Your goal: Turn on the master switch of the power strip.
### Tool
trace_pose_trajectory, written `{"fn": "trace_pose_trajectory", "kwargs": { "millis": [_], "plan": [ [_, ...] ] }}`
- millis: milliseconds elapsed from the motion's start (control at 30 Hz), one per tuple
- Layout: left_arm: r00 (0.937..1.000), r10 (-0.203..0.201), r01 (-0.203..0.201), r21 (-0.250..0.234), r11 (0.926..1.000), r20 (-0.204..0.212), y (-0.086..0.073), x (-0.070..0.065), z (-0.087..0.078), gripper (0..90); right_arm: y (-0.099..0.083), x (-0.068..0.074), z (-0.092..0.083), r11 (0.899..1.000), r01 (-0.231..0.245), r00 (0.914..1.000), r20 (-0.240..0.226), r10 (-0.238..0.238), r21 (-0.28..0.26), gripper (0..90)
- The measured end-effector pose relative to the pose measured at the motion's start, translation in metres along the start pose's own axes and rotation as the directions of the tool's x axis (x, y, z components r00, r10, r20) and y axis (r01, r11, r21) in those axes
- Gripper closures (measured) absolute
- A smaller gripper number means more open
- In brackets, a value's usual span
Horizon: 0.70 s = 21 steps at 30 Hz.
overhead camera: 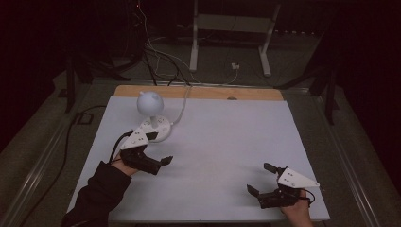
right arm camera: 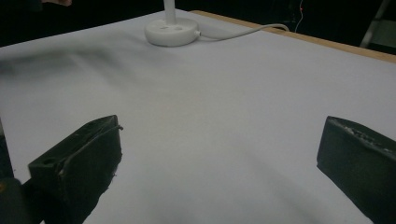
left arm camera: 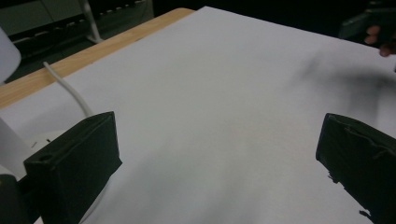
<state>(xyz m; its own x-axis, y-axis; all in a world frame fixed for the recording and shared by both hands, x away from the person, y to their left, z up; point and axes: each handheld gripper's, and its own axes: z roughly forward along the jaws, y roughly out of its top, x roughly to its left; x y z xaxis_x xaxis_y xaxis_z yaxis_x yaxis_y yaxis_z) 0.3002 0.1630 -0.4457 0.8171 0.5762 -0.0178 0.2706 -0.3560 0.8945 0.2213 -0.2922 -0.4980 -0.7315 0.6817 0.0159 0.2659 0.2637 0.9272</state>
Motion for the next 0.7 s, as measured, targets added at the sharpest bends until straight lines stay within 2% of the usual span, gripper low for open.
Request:
{"fn": "trace_pose_trajectory", "kwargs": {
  "millis": [200,333,367,400,467,500,533,567,633,700],
  "plan": [
    [0.9991,-0.013,0.013,0.003,0.9999,-0.040,0.002,0.004,0.010,0.1,0.000,0.000,0.000,1.000,0.001,1.0000,-0.001,-0.001,0.001,0.0],
    [0.9966,-0.035,0.036,0.006,0.9993,-0.074,0.003,0.007,0.019,0.1,0.000,0.000,0.000,1.000,-0.001,1.0000,-0.002,0.001,-0.001,0.0],
    [0.9937,-0.038,0.039,0.010,0.9992,-0.105,0.002,0.008,0.024,0.1,0.000,0.000,0.000,1.000,0.000,1.0000,0.000,0.000,0.000,0.0],
    [0.9937,-0.038,0.039,0.010,0.9992,-0.105,0.002,0.008,0.024,0.1,0.000,0.000,0.000,1.000,-0.003,1.0000,-0.002,0.003,-0.002,0.0],
    [0.9903,-0.046,0.047,0.008,0.9988,-0.131,0.002,0.009,0.028,0.1,0.000,0.000,0.000,1.000,-0.004,1.0000,-0.003,0.004,-0.003,0.0],
    [0.9859,-0.054,0.055,0.002,0.9985,-0.158,0.001,0.011,0.031,0.2,0.000,0.000,-0.001,1.000,-0.002,1.0000,-0.002,0.002,-0.001,0.0],
    [0.9859,-0.054,0.055,0.002,0.9985,-0.158,0.001,0.011,0.031,0.2,0.000,0.000,-0.001,1.000,-0.002,1.0000,-0.002,0.002,-0.001,0.0],
    [0.9821,-0.067,0.068,-0.005,0.9977,-0.176,0.000,0.013,0.035,0.1,0.000,0.000,-0.001,1.000,-0.003,1.0000,-0.002,0.003,-0.003,0.0],
    [0.9810,-0.080,0.079,-0.012,0.9968,-0.177,0.000,0.013,0.036,0.2,0.000,-0.001,-0.001,1.000,-0.004,1.0000,-0.002,0.004,-0.003,0.0],
    [0.9762,-0.100,0.098,-0.022,0.9950,-0.193,-0.001,0.015,0.039,0.1,0.000,-0.001,-0.001,1.000,-0.004,1.0000,-0.002,0.003,-0.004,0.0]
  ]
}}
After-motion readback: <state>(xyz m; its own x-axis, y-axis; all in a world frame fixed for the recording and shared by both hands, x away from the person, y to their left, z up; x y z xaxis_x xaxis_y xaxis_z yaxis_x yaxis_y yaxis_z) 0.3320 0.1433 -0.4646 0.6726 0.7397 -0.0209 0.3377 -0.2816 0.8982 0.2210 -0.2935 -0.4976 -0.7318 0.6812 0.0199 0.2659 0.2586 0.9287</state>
